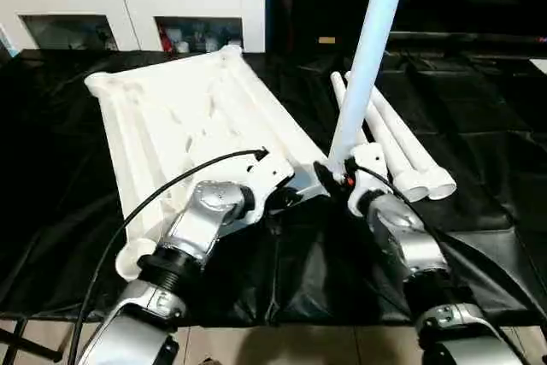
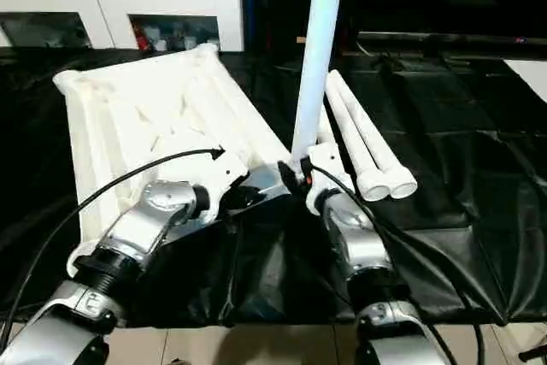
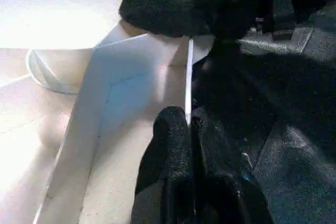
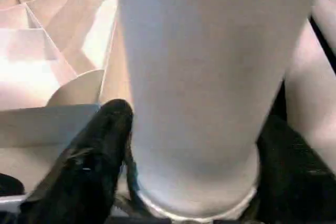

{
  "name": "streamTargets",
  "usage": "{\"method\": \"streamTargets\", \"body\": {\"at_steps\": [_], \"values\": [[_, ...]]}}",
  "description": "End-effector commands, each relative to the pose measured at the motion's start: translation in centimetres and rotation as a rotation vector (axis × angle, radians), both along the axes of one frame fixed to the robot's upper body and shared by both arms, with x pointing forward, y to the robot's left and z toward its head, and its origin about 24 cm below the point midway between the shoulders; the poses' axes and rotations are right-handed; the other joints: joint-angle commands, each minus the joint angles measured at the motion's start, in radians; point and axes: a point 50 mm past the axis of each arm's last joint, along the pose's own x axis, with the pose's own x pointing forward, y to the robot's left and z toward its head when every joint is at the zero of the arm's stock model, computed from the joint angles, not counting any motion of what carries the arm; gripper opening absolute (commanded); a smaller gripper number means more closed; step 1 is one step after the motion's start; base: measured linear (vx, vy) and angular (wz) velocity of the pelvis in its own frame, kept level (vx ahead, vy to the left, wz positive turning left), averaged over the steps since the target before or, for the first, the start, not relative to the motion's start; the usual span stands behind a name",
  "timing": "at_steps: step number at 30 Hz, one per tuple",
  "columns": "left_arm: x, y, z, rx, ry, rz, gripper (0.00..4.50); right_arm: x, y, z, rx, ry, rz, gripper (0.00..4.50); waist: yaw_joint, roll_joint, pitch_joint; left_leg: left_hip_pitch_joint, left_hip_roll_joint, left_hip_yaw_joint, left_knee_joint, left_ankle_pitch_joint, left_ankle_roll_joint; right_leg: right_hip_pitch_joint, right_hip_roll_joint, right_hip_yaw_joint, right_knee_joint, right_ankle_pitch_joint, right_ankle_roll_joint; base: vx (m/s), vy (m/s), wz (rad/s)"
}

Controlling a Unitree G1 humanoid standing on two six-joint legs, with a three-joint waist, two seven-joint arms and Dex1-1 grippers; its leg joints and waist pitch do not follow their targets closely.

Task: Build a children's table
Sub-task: Rotate leg to tighten, then rotate table base

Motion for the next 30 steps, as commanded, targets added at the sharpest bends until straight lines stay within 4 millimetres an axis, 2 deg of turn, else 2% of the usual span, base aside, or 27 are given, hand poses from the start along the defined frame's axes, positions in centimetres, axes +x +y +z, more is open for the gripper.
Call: {"method": "streamTargets", "body": {"at_steps": [1,3,5,9,10,12,13,14,17,19,20,21,22,25,26,27,28,29,30], "values": [[-0.2,-0.1,0.2,-0.007,-0.019,0.021,0.0,-1.2,1.1,-2.2,-0.023,0.102,0.046,3.82,0.002,-0.001,-0.055,0.004,0.083,-0.045,-0.065,-0.154,0.071,0.044,-0.123,0.079,-0.075,-0.245,-0.167,0.0,0.0,0.0],[-0.2,0.0,0.2,-0.006,-0.018,0.022,0.0,-1.1,0.9,-2.1,-0.034,0.094,0.046,3.86,-0.003,-0.002,-0.054,0.003,0.082,-0.045,-0.065,-0.165,0.068,0.044,-0.121,0.078,-0.078,-0.266,-0.161,0.0,0.0,0.0],[-0.2,0.4,0.0,-0.005,-0.015,0.022,0.0,-1.1,-0.3,-1.4,-0.071,0.053,0.059,3.86,-0.003,-0.003,-0.054,0.004,0.082,-0.045,-0.065,-0.169,0.066,0.044,-0.12,0.078,-0.079,-0.273,-0.154,0.0,0.0,0.0],[-0.1,1.1,-0.1,0.006,-0.023,0.03,0.0,-1.4,-2.3,0.3,-0.111,-0.006,0.099,3.86,0.005,-0.007,-0.055,0.004,0.084,-0.043,-0.064,-0.15,0.081,0.044,-0.119,0.08,-0.076,-0.245,-0.141,0.0,0.0,0.0],[0.0,1.2,-0.1,0.008,-0.025,0.031,0.0,-1.5,-2.7,0.6,-0.117,-0.015,0.109,3.86,0.006,-0.011,-0.054,0.0,0.08,-0.044,-0.064,-0.149,0.086,0.048,-0.119,0.079,-0.077,-0.254,-0.137,0.0,0.0,0.0],[0.0,1.3,-0.1,0.01,-0.026,0.032,0.0,-1.6,-2.9,0.9,-0.121,-0.022,0.118,3.86,0.006,-0.012,-0.052,-0.001,0.078,-0.043,-0.062,-0.152,0.089,0.047,-0.12,0.077,-0.081,-0.286,-0.13,0.0,0.0,0.0],[0.0,1.4,-0.1,0.01,-0.022,0.033,0.44,-1.8,-3.3,1.2,-0.126,-0.028,0.13,3.88,0.004,-0.017,-0.051,-0.001,0.077,-0.044,-0.063,-0.158,0.09,0.047,-0.119,0.076,-0.084,-0.316,-0.125,0.0,0.0,0.0],[0.0,1.5,-0.1,0.009,-0.027,0.031,0.55,-2.1,-3.8,1.8,-0.135,-0.039,0.153,3.88,0.006,-0.015,-0.05,0.001,0.077,-0.044,-0.062,-0.161,0.089,0.045,-0.118,0.076,-0.086,-0.328,-0.119,0.0,0.0,0.0],[0.2,1.9,0.7,-0.037,-0.027,0.044,0.61,-3.4,-4.9,3.4,-0.149,-0.042,0.271,3.88,0.013,-0.016,-0.051,0.002,0.081,-0.045,-0.064,-0.159,0.096,0.047,-0.116,0.077,-0.085,-0.327,-0.102,0.0,0.0,0.0],[0.2,2.1,1.1,-0.054,-0.032,0.051,0.87,-3.7,-5.0,3.7,-0.152,-0.039,0.312,3.88,0.013,-0.017,-0.053,-0.001,0.085,-0.046,-0.063,-0.143,0.102,0.044,-0.117,0.077,-0.077,-0.267,-0.12,0.0,0.0,0.0],[0.7,2.8,2.1,-0.056,-0.077,0.08,0.87,-4.6,-5.3,4.1,-0.171,-0.028,0.399,3.88,0.012,-0.016,-0.052,-0.003,0.082,-0.046,-0.063,-0.143,0.104,0.048,-0.116,0.075,-0.077,-0.26,-0.124,0.0,0.0,0.0],[0.7,2.8,2.1,-0.056,-0.077,0.08,0.87,-4.6,-5.3,4.1,-0.171,-0.028,0.399,3.88,0.015,-0.019,-0.053,-0.002,0.084,-0.046,-0.06,-0.142,0.109,0.047,-0.118,0.077,-0.077,-0.249,-0.127,0.0,0.0,0.0],[1.2,3.7,3.1,-0.056,-0.112,0.121,0.87,-5.0,-5.4,4.3,-0.177,-0.018,0.439,3.88,0.013,-0.015,-0.051,-0.006,0.081,-0.047,-0.061,-0.141,0.11,0.048,-0.117,0.075,-0.076,-0.247,-0.133,0.0,0.0,0.0],[1.6,4.3,3.8,-0.057,-0.136,0.15,0.87,-5.2,-5.4,4.5,-0.181,-0.01,0.465,3.88,0.015,-0.015,-0.049,0.001,0.079,-0.044,-0.059,-0.149,0.105,0.044,-0.114,0.073,-0.082,-0.281,-0.133,0.0,0.0,0.0],[2.3,6.7,5.8,-0.041,-0.191,0.235,0.87,-5.7,-4.7,4.7,-0.184,0.009,0.518,3.88,0.016,-0.009,-0.049,0.001,0.079,-0.045,-0.059,-0.148,0.102,0.045,-0.112,0.072,-0.081,-0.28,-0.135,0.0,0.0,0.0],[2.3,6.7,5.8,-0.041,-0.191,0.235,0.87,-5.7,-4.7,4.7,-0.184,0.009,0.518,3.88,0.018,-0.011,-0.053,0.001,0.082,-0.048,-0.059,-0.136,0.1,0.046,-0.11,0.072,-0.073,-0.249,-0.138,0.0,0.0,0.0],[2.5,7.6,6.6,-0.029,-0.214,0.264,0.87,-5.9,-4.4,4.8,-0.188,0.021,0.534,3.88,0.015,-0.01,-0.051,-0.001,0.083,-0.049,-0.061,-0.133,0.1,0.045,-0.109,0.072,-0.072,-0.237,-0.141,0.0,0.0,0.0],[2.8,9.7,7.7,0.022,-0.252,0.321,0.87,-5.9,-3.8,4.7,-0.197,0.032,0.542,3.88,0.015,-0.015,-0.052,0.003,0.085,-0.049,-0.061,-0.133,0.099,0.044,-0.11,0.073,-0.07,-0.221,-0.146,0.0,0.0,0.0],[2.8,10.4,8.0,0.047,-0.263,0.341,0.87,-5.8,-3.6,4.7,-0.196,0.037,0.54,3.88,0.016,-0.018,-0.053,0.005,0.086,-0.049,-0.061,-0.126,0.094,0.043,-0.113,0.075,-0.065,-0.208,-0.157,0.0,0.0,0.0]]}}
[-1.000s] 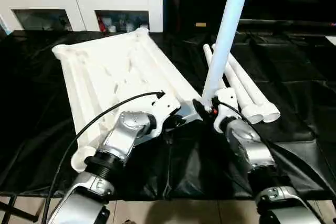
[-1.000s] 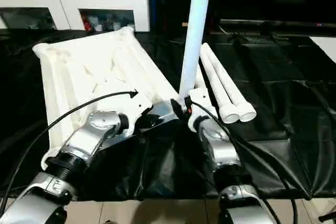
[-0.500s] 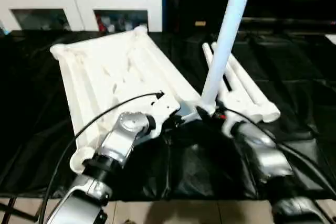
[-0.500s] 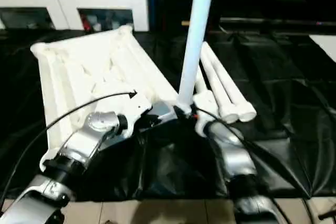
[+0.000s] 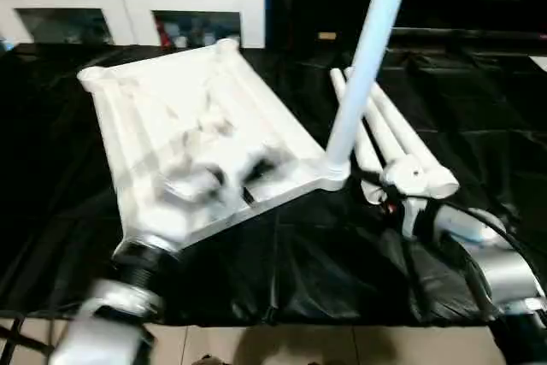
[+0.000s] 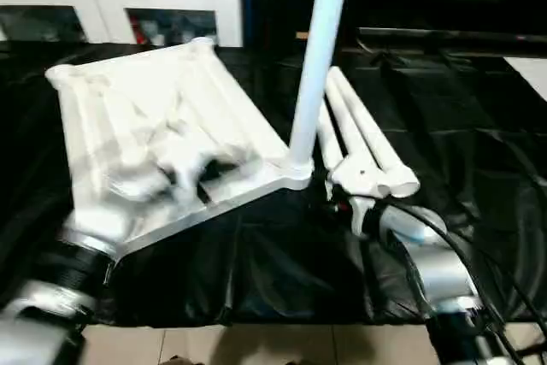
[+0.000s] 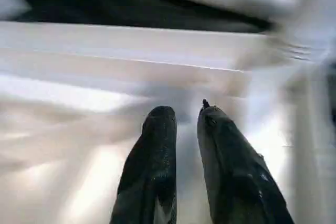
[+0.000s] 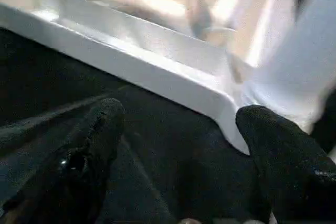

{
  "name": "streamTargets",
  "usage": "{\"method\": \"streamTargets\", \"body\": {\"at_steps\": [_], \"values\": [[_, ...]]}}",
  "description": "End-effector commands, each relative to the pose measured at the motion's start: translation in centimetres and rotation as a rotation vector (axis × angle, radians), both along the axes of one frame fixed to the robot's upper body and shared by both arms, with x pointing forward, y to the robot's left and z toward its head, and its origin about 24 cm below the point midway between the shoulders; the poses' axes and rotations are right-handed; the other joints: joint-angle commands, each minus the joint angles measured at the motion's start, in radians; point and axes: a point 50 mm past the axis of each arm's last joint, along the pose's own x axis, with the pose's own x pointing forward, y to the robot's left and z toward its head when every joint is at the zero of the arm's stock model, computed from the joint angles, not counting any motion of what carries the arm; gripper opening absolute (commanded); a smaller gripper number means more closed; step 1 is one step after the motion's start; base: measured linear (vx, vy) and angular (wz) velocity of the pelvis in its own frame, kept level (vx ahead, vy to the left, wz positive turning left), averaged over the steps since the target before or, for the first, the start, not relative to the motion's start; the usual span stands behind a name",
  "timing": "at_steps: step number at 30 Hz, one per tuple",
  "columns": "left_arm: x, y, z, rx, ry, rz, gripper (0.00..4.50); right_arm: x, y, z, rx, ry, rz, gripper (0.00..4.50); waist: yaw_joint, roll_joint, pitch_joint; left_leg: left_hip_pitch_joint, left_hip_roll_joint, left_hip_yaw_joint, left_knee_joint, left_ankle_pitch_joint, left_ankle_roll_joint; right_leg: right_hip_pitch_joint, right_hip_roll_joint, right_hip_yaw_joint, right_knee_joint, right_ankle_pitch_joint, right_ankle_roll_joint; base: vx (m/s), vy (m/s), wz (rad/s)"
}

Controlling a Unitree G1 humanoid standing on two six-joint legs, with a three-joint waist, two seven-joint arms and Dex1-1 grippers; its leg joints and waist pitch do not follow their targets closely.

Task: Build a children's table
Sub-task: Rotate table base

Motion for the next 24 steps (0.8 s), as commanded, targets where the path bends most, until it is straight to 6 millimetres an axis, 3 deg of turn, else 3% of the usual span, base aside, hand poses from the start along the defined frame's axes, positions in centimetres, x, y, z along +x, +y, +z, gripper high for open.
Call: {"method": "streamTargets", "body": {"at_steps": [1,2,3,5,7,9,10,11,15,18,19,24], "values": [[0.1,4.7,2.6,0.145,-0.064,0.15,0.87,0.3,1.4,-0.1,-0.022,0.026,0.0,3.88,0.004,-0.008,-0.062,0.005,0.08,-0.048,-0.063,-0.115,0.091,0.05,-0.112,0.075,-0.061,-0.204,-0.158,0.0,0.0,0.0],[0.1,4.7,2.6,0.145,-0.064,0.15,0.87,0.3,1.4,-0.1,-0.022,0.026,0.0,3.88,0.002,-0.004,-0.062,0.004,0.081,-0.05,-0.063,-0.114,0.086,0.049,-0.113,0.075,-0.058,-0.208,-0.156,0.0,0.0,0.0],[0.0,5.8,3.0,0.188,-0.069,0.18,0.61,0.4,1.7,-0.2,-0.027,0.031,-0.005,3.59,0.001,0.0,-0.061,0.012,0.081,-0.048,-0.061,-0.121,0.075,0.044,-0.113,0.076,-0.064,-0.223,-0.15,0.0,0.0,0.0],[-0.6,8.4,3.0,0.318,-0.039,0.254,0.52,1.0,2.4,-1.1,-0.064,0.056,-0.029,3.52,0.004,-0.003,-0.061,0.015,0.081,-0.049,-0.063,-0.113,0.061,0.041,-0.113,0.078,-0.059,-0.223,-0.155,0.0,0.0,0.0],[-0.9,9.2,2.9,0.357,-0.027,0.28,0.48,1.2,2.7,-1.4,-0.069,0.067,-0.033,3.49,0.006,0.004,-0.059,0.021,0.086,-0.048,-0.064,-0.129,0.037,0.037,-0.115,0.081,-0.06,-0.223,-0.159,0.0,0.0,0.0],[-1.5,10.7,1.9,0.442,0.024,0.314,0.22,1.6,3.1,-2.0,-0.088,0.087,-0.032,3.16,0.01,0.006,-0.059,0.023,0.086,-0.046,-0.065,-0.133,0.029,0.034,-0.113,0.084,-0.059,-0.206,-0.163,0.0,0.0,0.0],[-1.8,11.0,1.0,0.46,0.054,0.31,0.22,1.7,3.3,-2.2,-0.097,0.097,-0.029,3.16,0.01,-0.008,-0.059,0.018,0.085,-0.046,-0.066,-0.13,0.029,0.038,-0.115,0.083,-0.057,-0.205,-0.163,0.0,0.0,0.0],[-2.0,11.1,0.4,0.47,0.075,0.304,0.05,1.8,3.5,-2.4,-0.105,0.103,-0.026,3.0,0.014,-0.001,-0.06,0.018,0.083,-0.047,-0.066,-0.131,0.028,0.039,-0.118,0.084,-0.057,-0.21,-0.163,0.0,0.0,0.0],[-2.3,10.6,-1.7,0.466,0.131,0.267,0.0,2.1,3.8,-2.4,-0.115,0.113,-0.032,2.68,0.034,0.001,-0.063,0.027,0.088,-0.044,-0.065,-0.126,0.014,0.033,-0.12,0.088,-0.053,-0.166,-0.165,0.0,0.0,0.0],[-2.8,10.2,-3.8,0.512,0.19,0.201,0.0,2.6,4.0,-2.7,-0.14,0.12,-0.054,2.48,0.031,-0.002,-0.061,0.016,0.085,-0.047,-0.067,-0.13,0.012,0.04,-0.121,0.086,-0.051,-0.16,-0.168,0.0,0.0,0.0],[-3.0,10.2,-4.4,0.526,0.217,0.188,0.0,2.8,4.0,-2.9,-0.149,0.124,-0.063,2.28,0.034,0.004,-0.063,0.02,0.086,-0.049,-0.067,-0.144,0.004,0.041,-0.125,0.088,-0.052,-0.177,-0.164,0.0,0.0,0.0],[-3.8,9.9,-5.3,0.577,0.309,0.055,0.0,3.9,4.4,-3.4,-0.174,0.099,-0.093,1.97,0.028,-0.001,-0.06,0.016,0.083,-0.051,-0.067,-0.166,-0.01,0.045,-0.13,0.089,-0.059,-0.235,-0.156,0.0,0.0,0.0]]}}
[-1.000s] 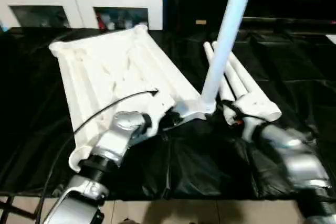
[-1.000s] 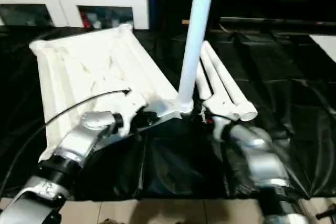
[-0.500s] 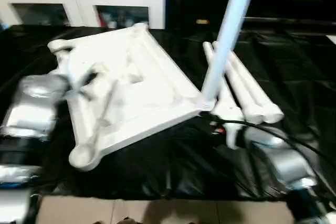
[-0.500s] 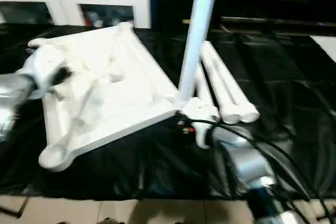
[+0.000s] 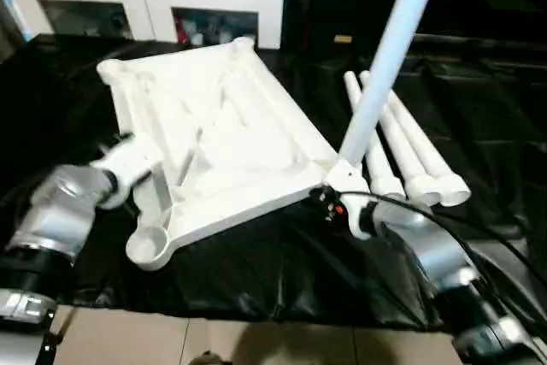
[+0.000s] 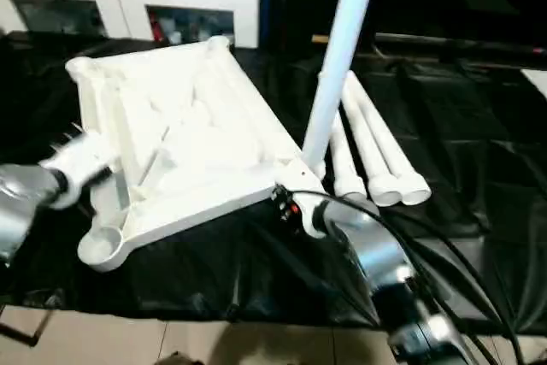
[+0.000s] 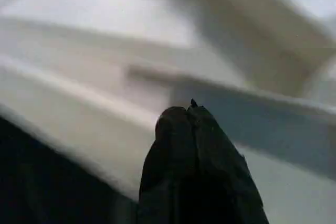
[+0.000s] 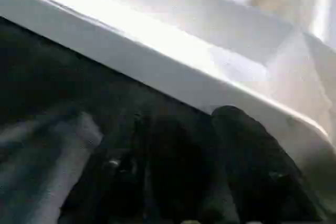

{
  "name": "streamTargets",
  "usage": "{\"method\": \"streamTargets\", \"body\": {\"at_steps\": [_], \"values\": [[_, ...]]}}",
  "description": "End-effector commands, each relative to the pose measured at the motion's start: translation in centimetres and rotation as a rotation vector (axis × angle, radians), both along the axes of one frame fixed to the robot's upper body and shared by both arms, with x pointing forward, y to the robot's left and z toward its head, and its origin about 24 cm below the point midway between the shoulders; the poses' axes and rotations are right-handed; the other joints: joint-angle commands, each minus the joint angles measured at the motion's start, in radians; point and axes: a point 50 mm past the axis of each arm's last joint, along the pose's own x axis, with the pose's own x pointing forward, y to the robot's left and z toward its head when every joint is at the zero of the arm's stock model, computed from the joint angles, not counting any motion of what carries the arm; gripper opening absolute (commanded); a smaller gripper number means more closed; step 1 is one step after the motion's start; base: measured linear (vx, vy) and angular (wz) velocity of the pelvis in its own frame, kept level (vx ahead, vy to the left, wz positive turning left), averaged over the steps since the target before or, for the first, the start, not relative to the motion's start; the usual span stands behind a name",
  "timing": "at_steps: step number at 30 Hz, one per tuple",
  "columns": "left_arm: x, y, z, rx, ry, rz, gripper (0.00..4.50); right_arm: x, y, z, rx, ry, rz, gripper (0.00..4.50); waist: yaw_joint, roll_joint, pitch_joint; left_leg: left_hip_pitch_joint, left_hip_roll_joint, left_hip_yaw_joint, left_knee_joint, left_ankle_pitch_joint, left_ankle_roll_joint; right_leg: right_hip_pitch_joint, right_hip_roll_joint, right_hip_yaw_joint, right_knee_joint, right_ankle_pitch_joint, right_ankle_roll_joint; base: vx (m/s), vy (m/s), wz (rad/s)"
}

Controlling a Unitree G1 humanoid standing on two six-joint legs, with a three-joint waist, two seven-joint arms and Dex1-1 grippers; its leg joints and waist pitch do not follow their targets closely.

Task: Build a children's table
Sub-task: Rotate table base

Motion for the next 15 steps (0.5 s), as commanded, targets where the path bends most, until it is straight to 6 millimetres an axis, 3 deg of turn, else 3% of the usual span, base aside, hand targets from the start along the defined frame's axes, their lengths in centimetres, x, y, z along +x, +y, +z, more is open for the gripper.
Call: {"method": "streamTargets", "body": {"at_steps": [1,5,8,10,11,12,15], "values": [[-0.9,-0.1,-1.1,-0.005,0.102,-0.057,0.0,0.8,0.2,0.0,-0.019,-0.03,-0.025,1.85,0.002,0.009,-0.064,0.014,0.082,-0.05,-0.072,-0.159,-0.005,0.044,-0.128,0.086,-0.065,-0.227,-0.159,0.0,0.0,0.0],[-1.6,-1.1,-1.3,-0.024,0.195,-0.16,0.0,1.7,0.6,-0.2,-0.028,-0.055,-0.061,1.52,-0.006,0.008,-0.061,0.015,0.081,-0.048,-0.07,-0.169,-0.003,0.042,-0.127,0.087,-0.063,-0.24,-0.174,0.0,0.0,0.0],[-2.5,-2.1,-1.6,-0.039,0.298,-0.271,0.0,2.7,0.9,-0.2,-0.031,-0.083,-0.098,1.31,-0.011,0.007,-0.056,0.017,0.083,-0.05,-0.073,-0.195,-0.01,0.038,-0.132,0.09,-0.071,-0.32,-0.168,0.0,0.0,0.0],[-3.2,-3.7,-1.3,-0.096,0.371,-0.388,0.0,3.6,1.4,0.0,-0.017,-0.11,-0.131,1.16,-0.01,0.006,-0.055,0.025,0.085,-0.048,-0.072,-0.214,-0.019,0.033,-0.132,0.092,-0.073,-0.337,-0.167,0.0,0.0,0.0],[-3.6,-5.0,-1.0,-0.155,0.403,-0.455,0.0,4.1,1.8,0.3,-0.006,-0.124,-0.152,1.16,-0.011,0.009,-0.055,0.02,0.085,-0.051,-0.074,-0.211,-0.027,0.038,-0.135,0.091,-0.071,-0.343,-0.174,0.0,0.0,0.0],[-3.6,-5.1,-0.9,-0.163,0.406,-0.463,0.0,4.2,1.9,0.3,-0.005,-0.126,-0.154,1.08,-0.011,0.01,-0.055,0.025,0.086,-0.047,-0.073,-0.216,-0.035,0.032,-0.131,0.092,-0.071,-0.334,-0.176,0.0,0.0,0.0],[-3.4,-7.7,0.0,-0.271,0.387,-0.538,0.0,4.8,2.8,0.7,0.003,-0.148,-0.161,0.8,-0.014,0.008,-0.061,0.018,0.082,-0.044,-0.072,-0.174,-0.033,0.041,-0.126,0.091,-0.053,-0.238,-0.195,0.0,0.0,0.0]]}}
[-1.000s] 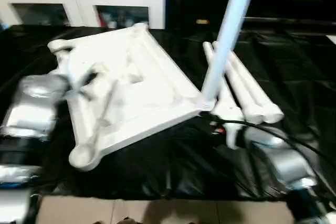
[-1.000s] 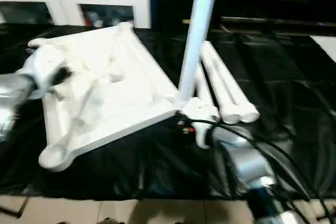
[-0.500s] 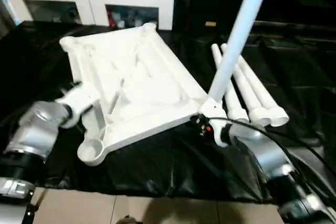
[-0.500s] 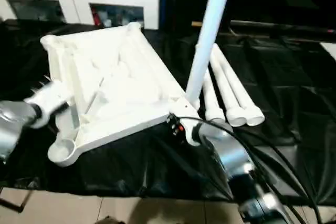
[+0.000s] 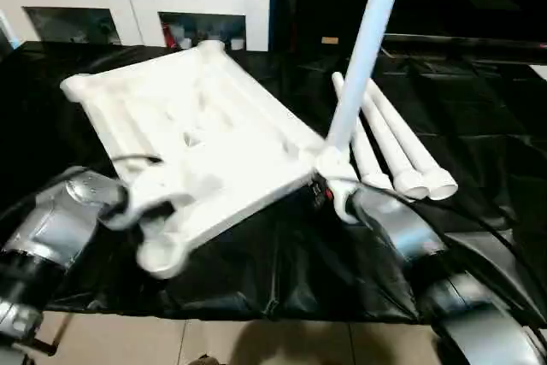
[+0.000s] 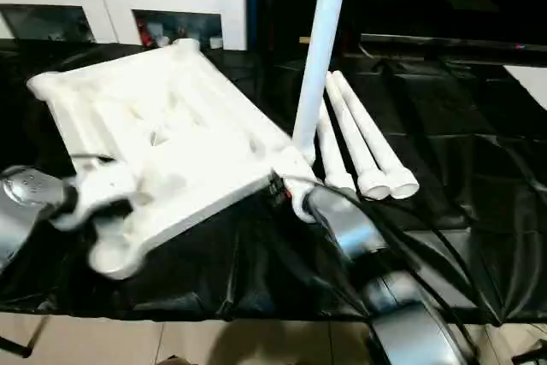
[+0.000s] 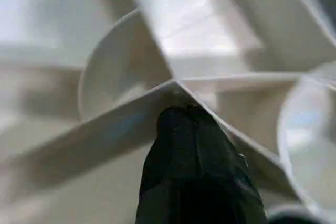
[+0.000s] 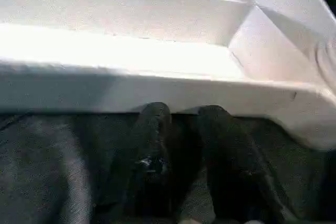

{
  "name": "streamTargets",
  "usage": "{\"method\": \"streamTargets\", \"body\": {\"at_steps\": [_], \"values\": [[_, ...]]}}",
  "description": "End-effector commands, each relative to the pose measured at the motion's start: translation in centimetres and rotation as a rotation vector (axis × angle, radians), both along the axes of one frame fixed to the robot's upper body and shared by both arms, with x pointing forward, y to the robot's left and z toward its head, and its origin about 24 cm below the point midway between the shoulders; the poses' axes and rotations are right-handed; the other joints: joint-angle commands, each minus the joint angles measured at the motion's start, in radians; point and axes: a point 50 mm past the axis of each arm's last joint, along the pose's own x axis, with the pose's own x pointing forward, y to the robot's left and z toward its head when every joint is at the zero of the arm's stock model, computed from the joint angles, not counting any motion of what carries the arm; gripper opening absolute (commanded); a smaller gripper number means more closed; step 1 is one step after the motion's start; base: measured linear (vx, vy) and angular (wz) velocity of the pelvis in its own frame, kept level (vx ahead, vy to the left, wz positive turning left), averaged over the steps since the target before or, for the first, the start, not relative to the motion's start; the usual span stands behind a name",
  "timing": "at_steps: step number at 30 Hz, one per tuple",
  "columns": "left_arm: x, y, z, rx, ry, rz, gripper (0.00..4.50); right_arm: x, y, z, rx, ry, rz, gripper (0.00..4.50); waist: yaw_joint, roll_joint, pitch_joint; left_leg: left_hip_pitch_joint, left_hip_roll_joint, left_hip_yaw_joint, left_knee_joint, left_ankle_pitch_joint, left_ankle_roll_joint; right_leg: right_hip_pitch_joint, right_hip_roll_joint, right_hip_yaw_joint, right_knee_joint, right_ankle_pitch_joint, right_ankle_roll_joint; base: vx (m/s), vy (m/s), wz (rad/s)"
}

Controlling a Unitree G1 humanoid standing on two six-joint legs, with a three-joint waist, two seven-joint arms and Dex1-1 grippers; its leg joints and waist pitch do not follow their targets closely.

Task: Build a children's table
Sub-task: Rotate table base

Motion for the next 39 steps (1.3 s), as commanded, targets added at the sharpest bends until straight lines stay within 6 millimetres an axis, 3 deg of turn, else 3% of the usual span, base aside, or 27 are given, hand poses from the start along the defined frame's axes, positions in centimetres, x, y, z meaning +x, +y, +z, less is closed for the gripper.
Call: {"method": "streamTargets", "body": {"at_steps": [1,5,8,9,11,13,15,18,21,22,23,26,27,28,29,30,32,39], "values": [[-0.5,-2.4,-0.2,-0.08,0.041,-0.09,0.0,0.6,1.5,1.3,0.027,-0.06,0.034,0.73,0.001,0.008,-0.063,0.011,0.082,-0.044,-0.072,-0.167,-0.023,0.043,-0.125,0.089,-0.06,-0.221,-0.195,0.0,0.0,0.0],[0.1,-4.6,0.3,-0.16,0.022,-0.114,0.0,0.8,2.9,1.6,0.054,-0.064,0.068,0.35,-0.007,0.006,-0.067,0.001,0.079,-0.042,-0.066,-0.112,0.008,0.05,-0.123,0.087,-0.052,-0.144,-0.208,0.0,0.0,0.0],[1.1,-5.4,0.1,-0.149,-0.036,-0.088,0.0,0.8,3.5,1.5,0.054,-0.07,0.083,0.19,-0.009,0.007,-0.069,0.0,0.077,-0.042,-0.062,-0.101,0.023,0.051,-0.121,0.086,-0.051,-0.124,-0.208,0.0,0.0,0.0],[1.6,-5.7,0.0,-0.139,-0.071,-0.069,0.0,0.7,3.7,1.4,0.056,-0.068,0.092,0.08,-0.01,0.006,-0.069,-0.002,0.077,-0.042,-0.062,-0.102,0.025,0.051,-0.121,0.086,-0.051,-0.129,-0.208,0.0,0.0,0.0],[3.1,-6.1,-0.1,-0.119,-0.173,0.013,0.0,0.7,3.8,1.2,0.057,-0.069,0.091,0.08,-0.006,0.015,-0.066,0.007,0.077,-0.042,-0.062,-0.143,0.016,0.046,-0.118,0.085,-0.062,-0.188,-0.187,0.0,0.0,0.0],[3.5,-6.1,-0.1,-0.116,-0.195,0.031,0.0,0.7,3.7,1.2,0.056,-0.071,0.088,0.08,-0.007,0.009,-0.067,0.002,0.08,-0.044,-0.065,-0.146,0.012,0.05,-0.119,0.084,-0.061,-0.192,-0.182,0.0,0.0,0.0],[4.2,-5.9,0.0,-0.092,-0.254,0.078,0.0,0.8,3.3,1.2,0.055,-0.081,0.065,0.08,-0.007,0.013,-0.07,0.004,0.079,-0.044,-0.063,-0.137,0.012,0.048,-0.117,0.084,-0.058,-0.164,-0.186,0.0,0.0,0.0],[4.5,-5.2,0.9,-0.107,-0.295,0.111,0.0,1.8,1.1,2.3,0.109,-0.1,-0.084,0.08,-0.004,0.02,-0.072,0.005,0.082,-0.045,-0.062,-0.128,0.015,0.05,-0.12,0.085,-0.053,-0.123,-0.2,0.0,0.0,0.0],[4.4,-5.2,1.4,-0.136,-0.299,0.113,0.0,2.1,0.4,2.8,0.137,-0.108,-0.117,0.08,0.0,0.019,-0.073,0.004,0.081,-0.043,-0.061,-0.109,0.018,0.05,-0.118,0.084,-0.047,-0.088,-0.211,0.0,0.0,0.0],[4.2,-5.1,2.1,-0.178,-0.309,0.117,0.0,2.5,-0.5,3.7,0.2,-0.119,-0.157,0.23,0.0,0.021,-0.073,0.005,0.08,-0.042,-0.06,-0.118,0.019,0.049,-0.117,0.083,-0.049,-0.088,-0.216,0.0,0.0,0.0],[4.2,-5.0,2.5,-0.202,-0.312,0.127,0.33,2.8,-1.2,4.4,0.238,-0.131,-0.181,0.41,0.002,0.023,-0.074,0.005,0.083,-0.043,-0.06,-0.12,0.02,0.053,-0.12,0.085,-0.045,-0.078,-0.219,0.0,0.0,0.0],[3.8,-4.7,3.7,-0.278,-0.299,0.122,0.41,3.7,-3.6,6.2,0.269,-0.167,-0.273,0.44,0.008,0.022,-0.076,0.0,0.08,-0.041,-0.055,-0.085,0.032,0.049,-0.115,0.083,-0.037,-0.029,-0.235,0.0,0.0,0.0],[3.8,-4.8,4.1,-0.321,-0.302,0.121,0.6,4.0,-4.3,6.6,0.257,-0.173,-0.301,0.71,0.008,0.02,-0.076,-0.001,0.078,-0.04,-0.053,-0.086,0.032,0.048,-0.114,0.082,-0.037,-0.032,-0.235,0.0,0.0,0.0],[3.8,-4.9,4.3,-0.351,-0.305,0.12,0.6,4.2,-4.7,6.8,0.249,-0.176,-0.32,0.71,0.011,0.019,-0.071,0.0,0.073,-0.037,-0.053,-0.119,0.026,0.045,-0.112,0.08,-0.045,-0.095,-0.231,0.0,0.0,0.0],[3.8,-4.9,4.3,-0.351,-0.305,0.12,0.76,4.2,-4.7,6.8,0.249,-0.176,-0.32,0.82,0.012,0.019,-0.069,0.0,0.071,-0.036,-0.052,-0.131,0.024,0.044,-0.111,0.08,-0.049,-0.119,-0.224,0.0,0.0,0.0],[3.8,-5.2,4.9,-0.417,-0.305,0.103,0.86,4.5,-5.9,7.1,0.226,-0.167,-0.376,0.88,0.012,0.008,-0.067,0.001,0.071,-0.036,-0.053,-0.149,0.018,0.044,-0.113,0.081,-0.055,-0.171,-0.21,0.0,0.0,0.0],[3.6,-5.7,5.3,-0.464,-0.304,0.074,0.89,4.7,-6.8,7.1,0.193,-0.148,-0.432,0.97,0.018,0.013,-0.066,0.002,0.07,-0.036,-0.052,-0.155,0.012,0.043,-0.114,0.081,-0.06,-0.22,-0.196,0.0,0.0,0.0],[2.4,-7.0,5.9,-0.545,-0.266,0.001,1.4,4.7,-8.1,6.6,0.169,-0.067,-0.52,1.54,0.023,0.007,-0.073,-0.006,0.073,-0.036,-0.05,-0.102,0.026,0.045,-0.11,0.078,-0.044,-0.142,-0.196,0.0,0.0,0.0]]}}
